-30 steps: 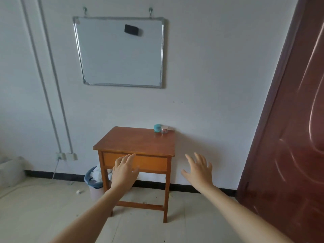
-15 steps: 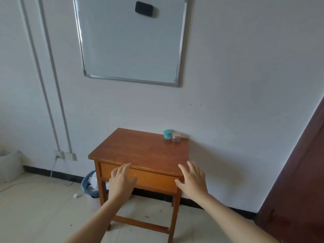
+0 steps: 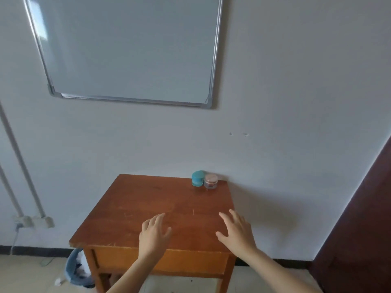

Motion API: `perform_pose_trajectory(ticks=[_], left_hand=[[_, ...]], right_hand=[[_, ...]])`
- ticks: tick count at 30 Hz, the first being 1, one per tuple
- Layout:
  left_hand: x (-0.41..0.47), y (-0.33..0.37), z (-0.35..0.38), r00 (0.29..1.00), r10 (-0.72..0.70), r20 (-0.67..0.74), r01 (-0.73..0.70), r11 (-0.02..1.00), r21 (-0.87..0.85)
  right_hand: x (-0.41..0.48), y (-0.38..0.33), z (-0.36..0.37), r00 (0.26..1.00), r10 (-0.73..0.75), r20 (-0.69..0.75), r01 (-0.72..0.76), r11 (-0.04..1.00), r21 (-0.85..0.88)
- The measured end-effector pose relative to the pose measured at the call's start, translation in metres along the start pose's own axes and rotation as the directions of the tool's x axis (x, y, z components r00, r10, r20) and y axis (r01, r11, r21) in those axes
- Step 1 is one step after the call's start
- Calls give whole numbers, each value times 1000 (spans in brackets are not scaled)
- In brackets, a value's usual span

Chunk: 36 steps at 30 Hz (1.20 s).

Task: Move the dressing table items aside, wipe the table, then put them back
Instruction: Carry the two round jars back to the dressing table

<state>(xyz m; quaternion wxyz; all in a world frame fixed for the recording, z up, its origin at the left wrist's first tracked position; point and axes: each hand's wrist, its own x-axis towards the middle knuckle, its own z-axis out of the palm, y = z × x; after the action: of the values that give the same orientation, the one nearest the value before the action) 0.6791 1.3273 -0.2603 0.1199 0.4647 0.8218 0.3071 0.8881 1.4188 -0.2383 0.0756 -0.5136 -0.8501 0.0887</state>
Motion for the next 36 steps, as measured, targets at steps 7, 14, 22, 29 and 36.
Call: perform_pose_trajectory(ticks=[7, 14, 22, 29, 36], left_hand=[[86, 18, 65, 992, -38, 117, 37, 999, 6], [174, 46, 116, 982, -96, 165, 94, 995, 15], [229, 52, 153, 966, -180, 186, 193, 979, -57], [302, 53, 169, 972, -84, 219, 108, 989, -101], [362, 50, 194, 942, 16, 335, 69, 969, -238]], right_hand=[[78, 55, 34, 994, 75, 73, -83, 990, 114], [178, 92, 60, 987, 94, 133, -126, 956, 264], [261, 93, 85, 981, 96, 171, -154, 917, 367], [314, 81, 97, 983, 152, 99, -177, 918, 356], [363, 64, 116, 963, 268, 33, -251, 840, 481]])
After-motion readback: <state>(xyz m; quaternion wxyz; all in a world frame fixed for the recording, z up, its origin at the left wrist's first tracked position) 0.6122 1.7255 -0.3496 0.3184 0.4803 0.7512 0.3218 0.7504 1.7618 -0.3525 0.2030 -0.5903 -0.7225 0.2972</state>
